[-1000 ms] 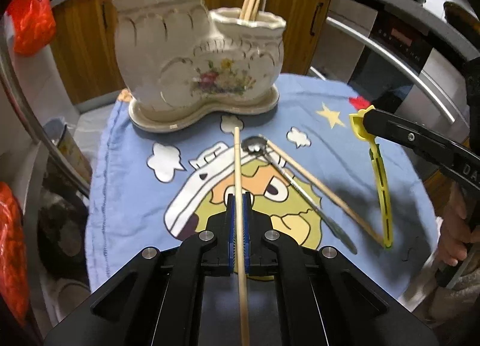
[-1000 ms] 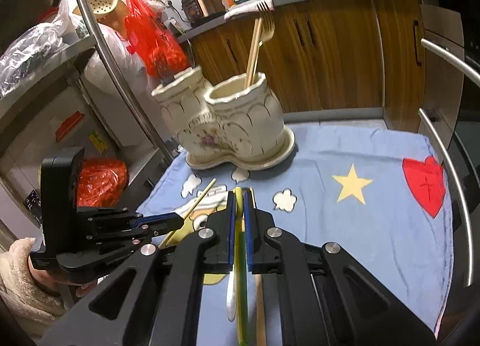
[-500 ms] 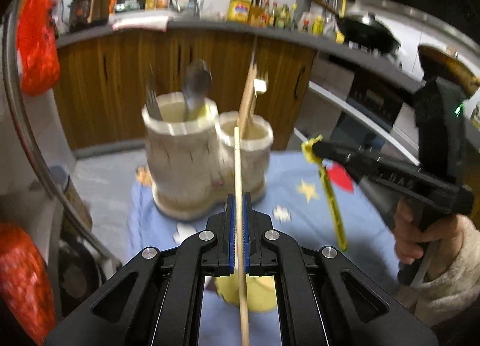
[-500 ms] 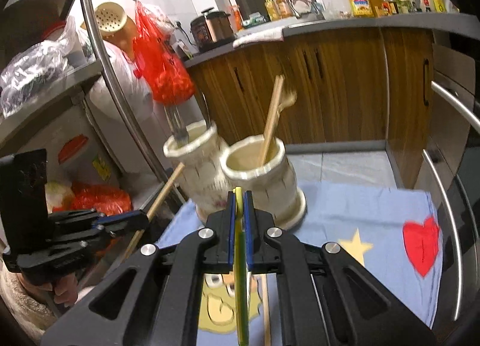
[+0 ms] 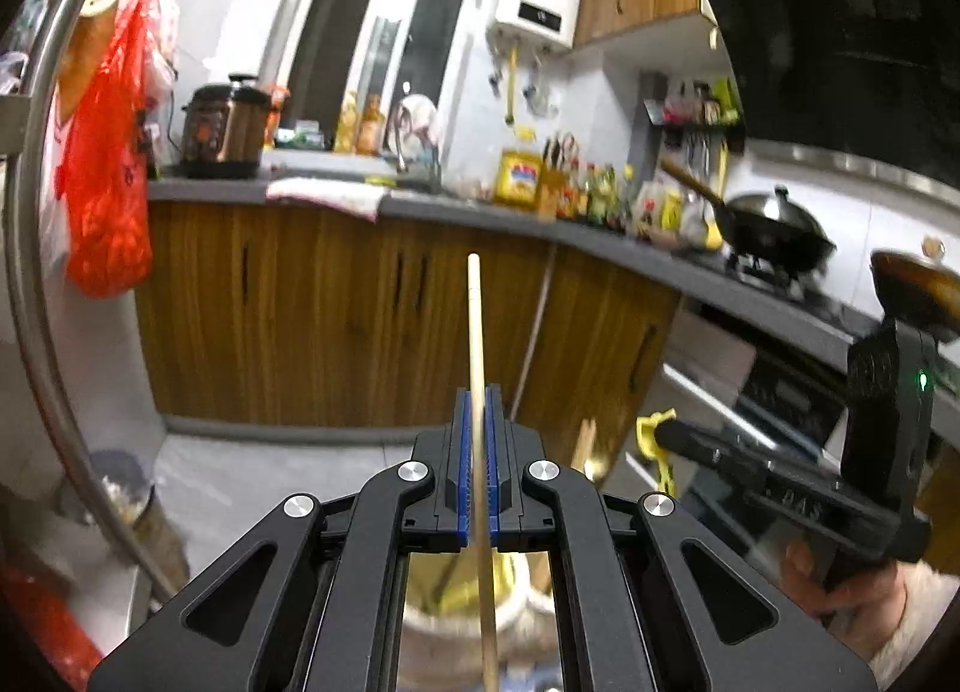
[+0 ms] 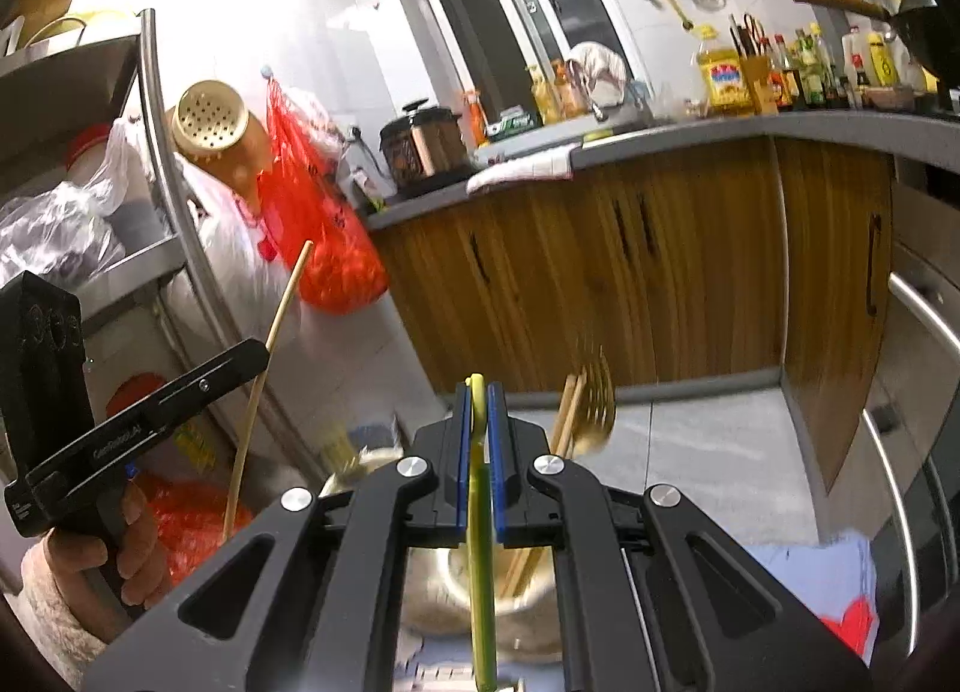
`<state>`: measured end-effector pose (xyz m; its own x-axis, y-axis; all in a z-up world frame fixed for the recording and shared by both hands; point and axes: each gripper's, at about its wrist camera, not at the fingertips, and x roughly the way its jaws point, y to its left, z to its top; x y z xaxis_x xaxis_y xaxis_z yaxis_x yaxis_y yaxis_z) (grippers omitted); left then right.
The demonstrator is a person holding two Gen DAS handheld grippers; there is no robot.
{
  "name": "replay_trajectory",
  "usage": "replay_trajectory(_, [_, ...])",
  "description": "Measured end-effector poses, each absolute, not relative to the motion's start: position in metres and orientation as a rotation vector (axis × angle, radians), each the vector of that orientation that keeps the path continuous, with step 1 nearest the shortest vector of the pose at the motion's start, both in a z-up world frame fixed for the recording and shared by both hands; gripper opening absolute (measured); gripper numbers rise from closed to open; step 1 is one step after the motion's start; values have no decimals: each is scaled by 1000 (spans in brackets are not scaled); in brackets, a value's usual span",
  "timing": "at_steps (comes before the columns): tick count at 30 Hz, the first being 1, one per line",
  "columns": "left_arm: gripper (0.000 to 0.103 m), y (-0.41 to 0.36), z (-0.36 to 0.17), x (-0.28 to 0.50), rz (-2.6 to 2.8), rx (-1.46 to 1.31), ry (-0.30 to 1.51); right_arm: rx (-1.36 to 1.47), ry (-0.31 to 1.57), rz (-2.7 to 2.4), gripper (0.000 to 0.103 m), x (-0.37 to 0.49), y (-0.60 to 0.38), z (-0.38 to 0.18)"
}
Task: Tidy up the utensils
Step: 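Carry the chopstick with the left tool while the right carries the yellow utensil to the holder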
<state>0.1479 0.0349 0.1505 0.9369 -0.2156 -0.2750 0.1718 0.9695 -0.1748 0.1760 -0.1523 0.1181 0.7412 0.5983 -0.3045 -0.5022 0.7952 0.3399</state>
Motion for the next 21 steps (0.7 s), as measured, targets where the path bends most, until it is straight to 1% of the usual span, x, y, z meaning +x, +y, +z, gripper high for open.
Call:
replay_trajectory(5, [5,25,148,171,-153,-107,218,272,382,592,5,200,-147,119])
replay_trajectory(15, [5,16,111,186,-129,-72,189,220,277,560,5,210,-132,96])
replay_trajectory(21, [5,8,101,185,-122,-37,166,219,278,549,5,214,-131,85])
